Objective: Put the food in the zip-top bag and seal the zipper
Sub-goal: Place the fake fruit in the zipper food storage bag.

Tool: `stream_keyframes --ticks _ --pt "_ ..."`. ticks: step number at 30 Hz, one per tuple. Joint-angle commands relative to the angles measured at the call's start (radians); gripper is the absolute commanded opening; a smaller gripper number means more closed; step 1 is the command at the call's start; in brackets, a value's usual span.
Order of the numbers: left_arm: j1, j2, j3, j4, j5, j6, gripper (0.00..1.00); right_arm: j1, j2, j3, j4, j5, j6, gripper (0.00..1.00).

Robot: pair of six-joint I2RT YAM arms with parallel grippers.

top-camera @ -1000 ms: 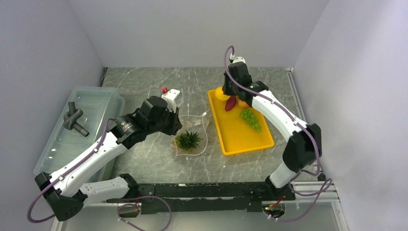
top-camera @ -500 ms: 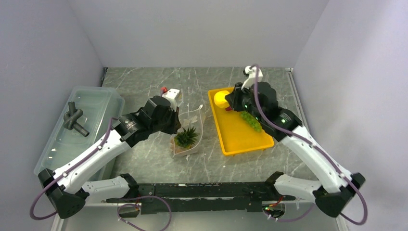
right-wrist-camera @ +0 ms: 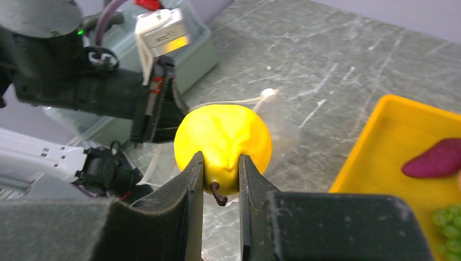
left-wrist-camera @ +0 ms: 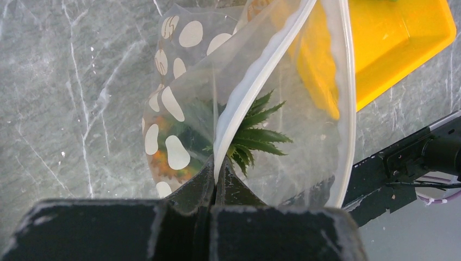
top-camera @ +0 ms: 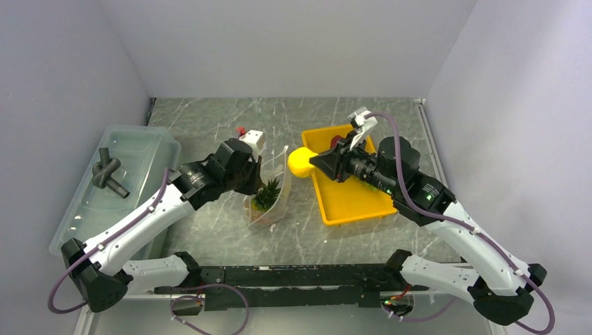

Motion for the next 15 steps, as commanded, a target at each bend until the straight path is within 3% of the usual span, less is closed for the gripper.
stream_keyframes --ticks 1,15 --pt "0.001 0.008 0.051 -0.005 -0.006 -0.009 0.00 0.055 0.015 0.033 0.092 -0.052 -0.007 0.00" --pt "0.001 -0.011 0.075 -0.019 0.013 -0.009 0.00 0.185 0.156 0.089 0.136 0.101 -0.021 0.00"
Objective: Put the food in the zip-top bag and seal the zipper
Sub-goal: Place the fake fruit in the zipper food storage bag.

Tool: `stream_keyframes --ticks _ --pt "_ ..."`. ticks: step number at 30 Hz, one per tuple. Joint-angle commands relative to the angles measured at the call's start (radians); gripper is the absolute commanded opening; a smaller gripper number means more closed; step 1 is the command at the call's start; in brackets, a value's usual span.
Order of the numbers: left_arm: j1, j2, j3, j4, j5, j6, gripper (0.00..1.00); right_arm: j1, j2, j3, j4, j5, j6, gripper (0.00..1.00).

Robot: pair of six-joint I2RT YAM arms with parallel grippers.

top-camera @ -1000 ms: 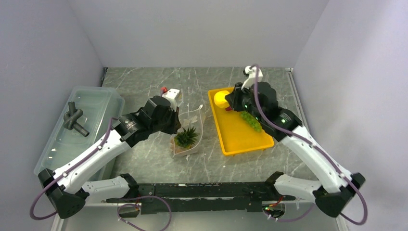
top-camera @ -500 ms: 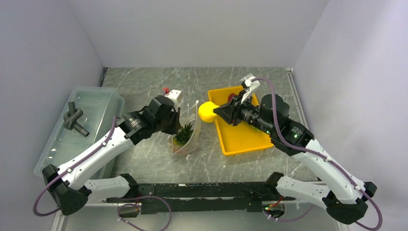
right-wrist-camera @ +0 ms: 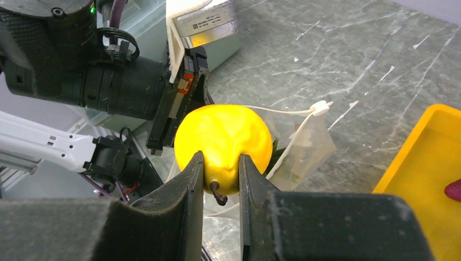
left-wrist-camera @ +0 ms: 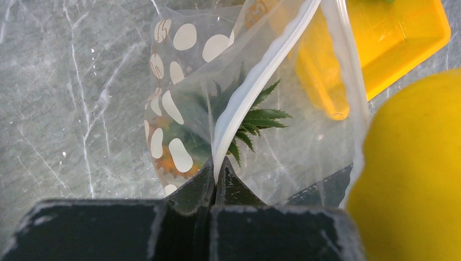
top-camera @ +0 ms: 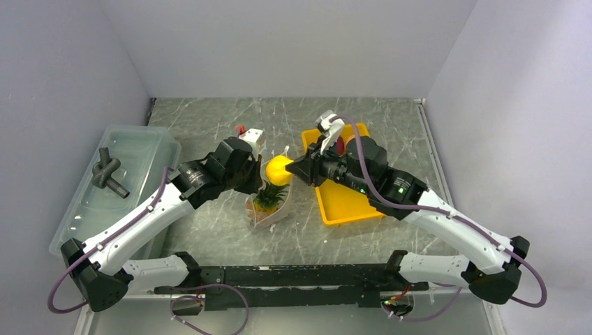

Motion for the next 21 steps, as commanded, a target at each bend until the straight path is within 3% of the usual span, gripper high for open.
stream_keyframes --ticks 1,21 --pt "0.001 -0.021 0.048 0.002 0.015 -0.009 0.00 0.028 0.031 0.061 0.065 0.078 -0.021 0.00" --pt "0.000 -0.025 0.048 0.018 0.030 -0.003 0.00 0.100 0.225 0.133 -0.049 0.336 -0.072 0.00"
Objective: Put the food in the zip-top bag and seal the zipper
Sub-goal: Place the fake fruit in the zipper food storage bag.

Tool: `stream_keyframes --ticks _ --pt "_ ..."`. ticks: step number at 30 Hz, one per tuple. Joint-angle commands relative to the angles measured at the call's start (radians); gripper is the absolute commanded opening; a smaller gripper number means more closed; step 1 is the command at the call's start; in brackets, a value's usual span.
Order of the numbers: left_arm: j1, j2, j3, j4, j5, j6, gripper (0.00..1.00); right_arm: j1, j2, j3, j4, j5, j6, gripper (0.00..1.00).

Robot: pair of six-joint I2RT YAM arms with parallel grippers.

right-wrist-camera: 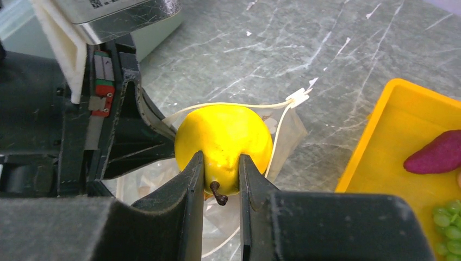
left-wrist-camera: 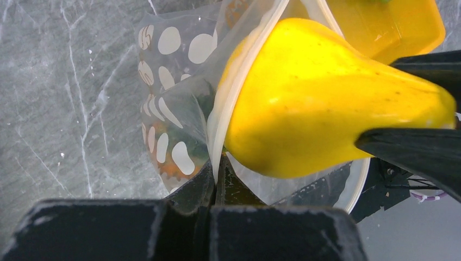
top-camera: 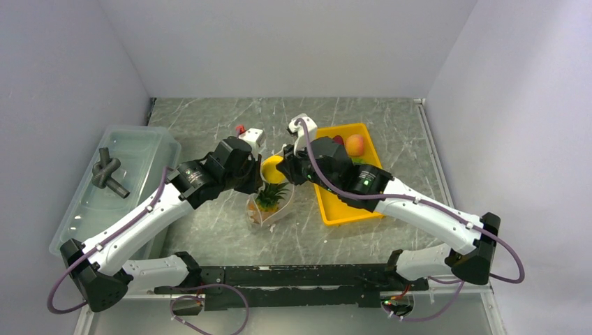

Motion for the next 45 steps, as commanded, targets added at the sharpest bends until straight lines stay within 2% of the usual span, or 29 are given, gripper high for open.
stream_keyframes --ticks 1,13,18,36,45 --pt "0.001 -0.021 0.044 0.022 0.026 -0.003 0.00 0.024 0.032 0.070 -0.023 0.110 -0.036 0.00" --pt "0.001 -0.015 0.045 0.044 0.077 0.014 0.00 0.082 0.114 0.113 -0.057 0.267 -0.077 0.00" --pt "0.001 -0.019 0.041 0.057 0.092 0.023 0.00 0.093 0.141 0.122 -0.067 0.285 -0.092 0.00" --pt "0.001 -0.055 0.033 0.054 0.026 -0.014 0.00 0.139 0.108 0.061 -0.198 0.042 -0.087 0.00" --pt "0.001 -0.066 0.020 0.049 -0.001 -0.034 0.00 0.147 0.060 0.010 -0.171 -0.179 -0.088 0.00"
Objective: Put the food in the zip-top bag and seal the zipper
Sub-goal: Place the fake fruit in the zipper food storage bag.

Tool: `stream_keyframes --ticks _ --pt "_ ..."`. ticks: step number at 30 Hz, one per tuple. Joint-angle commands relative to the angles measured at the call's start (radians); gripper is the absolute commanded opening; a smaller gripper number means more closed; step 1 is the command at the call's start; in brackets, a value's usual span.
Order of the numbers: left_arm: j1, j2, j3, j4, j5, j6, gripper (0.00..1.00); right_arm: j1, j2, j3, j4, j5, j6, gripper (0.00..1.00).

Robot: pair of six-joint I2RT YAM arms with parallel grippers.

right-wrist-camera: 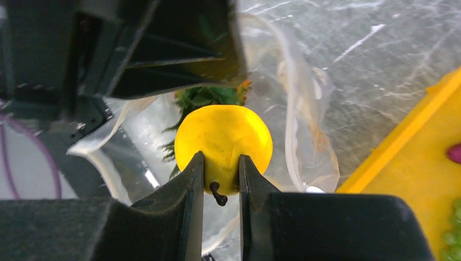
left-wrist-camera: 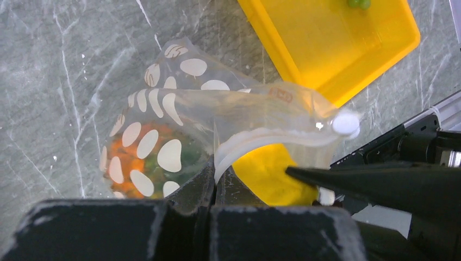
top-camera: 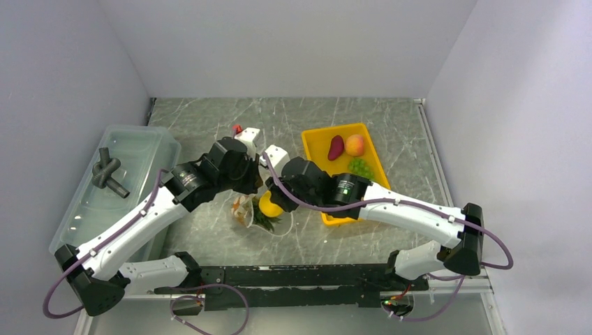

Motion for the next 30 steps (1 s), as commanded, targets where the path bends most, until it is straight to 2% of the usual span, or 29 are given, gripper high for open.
stream_keyframes --ticks 1,4,8,16,22,30 --pt "-0.001 -0.033 0.017 0.041 -0.029 -0.026 0.00 0.015 -0.050 -0.013 0.006 -0.165 -0.004 0.00" --pt "0.001 -0.033 0.012 0.043 -0.028 -0.030 0.00 0.025 -0.055 -0.024 0.014 -0.221 -0.003 0.00" --pt "0.000 -0.030 0.004 0.051 -0.010 -0.029 0.00 0.033 -0.053 -0.030 0.025 -0.194 0.011 0.00" --pt "0.001 -0.033 -0.014 0.059 0.016 -0.018 0.00 0.051 -0.096 -0.025 0.065 0.035 0.048 0.00" --pt "0.001 -0.028 -0.023 0.064 0.027 -0.021 0.00 0.062 -0.155 -0.020 0.110 0.143 0.057 0.00" --pt "0.001 -0.031 -0.010 0.060 0.032 -0.018 0.00 0.064 -0.078 0.026 0.064 0.261 0.065 0.00"
